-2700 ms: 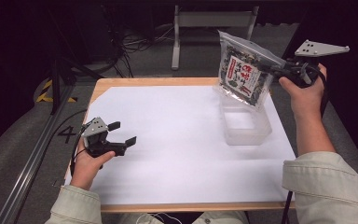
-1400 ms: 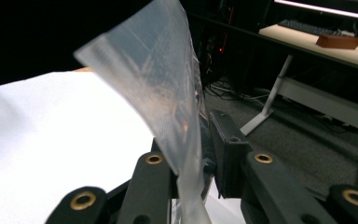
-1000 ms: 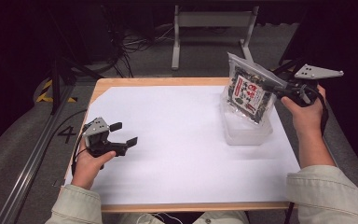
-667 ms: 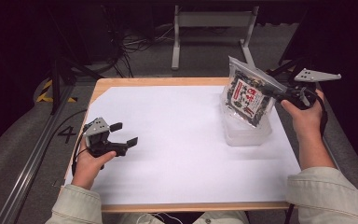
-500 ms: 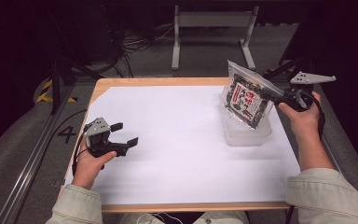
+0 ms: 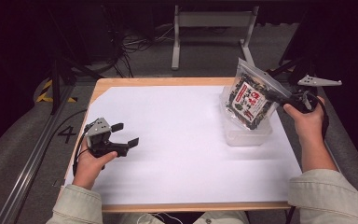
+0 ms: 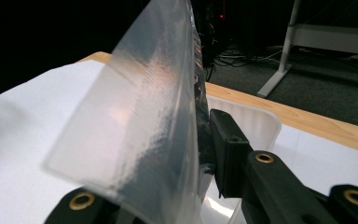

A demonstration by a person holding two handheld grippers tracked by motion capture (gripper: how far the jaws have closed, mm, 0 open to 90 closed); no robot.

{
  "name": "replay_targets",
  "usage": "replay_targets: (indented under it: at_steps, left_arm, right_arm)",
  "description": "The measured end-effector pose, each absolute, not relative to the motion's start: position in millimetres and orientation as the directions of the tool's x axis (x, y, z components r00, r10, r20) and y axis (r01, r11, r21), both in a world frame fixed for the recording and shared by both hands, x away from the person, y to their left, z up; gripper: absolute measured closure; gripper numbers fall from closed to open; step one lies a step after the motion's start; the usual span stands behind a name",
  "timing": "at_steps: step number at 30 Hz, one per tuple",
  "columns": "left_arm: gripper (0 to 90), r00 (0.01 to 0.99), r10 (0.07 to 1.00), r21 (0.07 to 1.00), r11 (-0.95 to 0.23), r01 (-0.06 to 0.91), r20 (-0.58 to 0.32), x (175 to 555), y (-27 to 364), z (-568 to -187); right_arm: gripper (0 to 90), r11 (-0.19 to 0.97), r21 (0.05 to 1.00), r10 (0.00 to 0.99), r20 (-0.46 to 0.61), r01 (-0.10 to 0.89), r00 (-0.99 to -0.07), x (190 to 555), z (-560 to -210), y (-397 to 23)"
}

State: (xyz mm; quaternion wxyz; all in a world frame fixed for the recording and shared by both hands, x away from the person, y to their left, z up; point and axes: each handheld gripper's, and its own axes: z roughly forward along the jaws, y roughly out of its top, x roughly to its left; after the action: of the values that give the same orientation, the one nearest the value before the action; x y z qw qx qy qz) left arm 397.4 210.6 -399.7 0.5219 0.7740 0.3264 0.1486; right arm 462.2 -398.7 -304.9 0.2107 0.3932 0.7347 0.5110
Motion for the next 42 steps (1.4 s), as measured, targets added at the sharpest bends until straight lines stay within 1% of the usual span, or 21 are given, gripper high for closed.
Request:
replay_targets:
  at_steps: [6, 11, 12, 13, 14, 18, 22, 28, 32, 33, 37, 42]
  left_arm:
    - [10.3, 0.742, 0.660, 0.902, -0.242, 0.358, -0.118, 397.6, 210.8, -400.5]
    - [10.3, 0.742, 0.659, 0.904, -0.237, 0.356, -0.120, 397.8, 212.4, -400.7]
    - [10.3, 0.742, 0.659, 0.903, -0.236, 0.358, -0.123, 397.7, 212.7, -400.9]
    - [10.3, 0.740, 0.661, 0.902, -0.235, 0.361, -0.125, 397.5, 212.9, -401.1]
    - [10.3, 0.740, 0.661, 0.902, -0.235, 0.361, -0.125, 397.5, 212.9, -401.1]
    - [10.3, 0.738, 0.662, 0.902, -0.227, 0.367, -0.134, 396.6, 213.7, -400.9]
    - [10.3, 0.739, 0.662, 0.903, -0.233, 0.362, -0.125, 396.7, 214.0, -401.0]
    - [10.3, 0.738, 0.663, 0.903, -0.233, 0.362, -0.126, 396.4, 213.9, -401.1]
    - [10.2, 0.743, 0.657, 0.901, -0.238, 0.363, -0.126, 393.3, 212.3, -400.6]
    - [10.2, 0.745, 0.657, 0.903, -0.245, 0.354, -0.113, 391.9, 212.3, -399.9]
    - [10.2, 0.749, 0.654, 0.907, -0.243, 0.344, -0.108, 384.4, 212.3, -396.3]
    - [10.3, 0.758, 0.645, 0.906, -0.259, 0.334, -0.095, 373.9, 208.8, -394.8]
  right_arm:
    - [76.5, 0.173, 0.918, 0.798, 0.082, 0.358, -0.597, 461.6, -305.8, -400.0]
    - [73.8, 0.172, 0.917, 0.814, 0.073, 0.360, -0.576, 461.1, -305.5, -402.4]
    - [62.7, 0.176, 0.918, 0.839, 0.049, 0.356, -0.542, 460.6, -304.8, -402.5]
    - [59.6, 0.166, 0.921, 0.842, 0.054, 0.353, -0.536, 460.5, -304.5, -402.8]
    - [59.6, 0.166, 0.921, 0.842, 0.054, 0.353, -0.536, 460.5, -304.5, -402.8]
    - [48.1, 0.122, 0.930, 0.845, 0.086, 0.347, -0.528, 459.7, -303.0, -404.0]
    - [42.7, 0.111, 0.939, 0.833, 0.089, 0.324, -0.545, 455.8, -300.1, -403.1]
    - [36.4, 0.137, 0.944, 0.844, 0.047, 0.301, -0.534, 444.2, -296.1, -402.2]
    - [34.4, 0.141, 0.950, 0.847, 0.030, 0.280, -0.531, 433.8, -292.1, -404.4]
    - [34.1, 0.141, 0.951, 0.848, 0.028, 0.277, -0.529, 431.2, -291.2, -404.8]
    - [32.7, 0.134, 0.957, 0.854, 0.020, 0.256, -0.519, 414.3, -285.2, -405.9]
    - [30.4, 0.163, 0.963, 0.865, -0.035, 0.215, -0.500, 388.0, -278.6, -400.8]
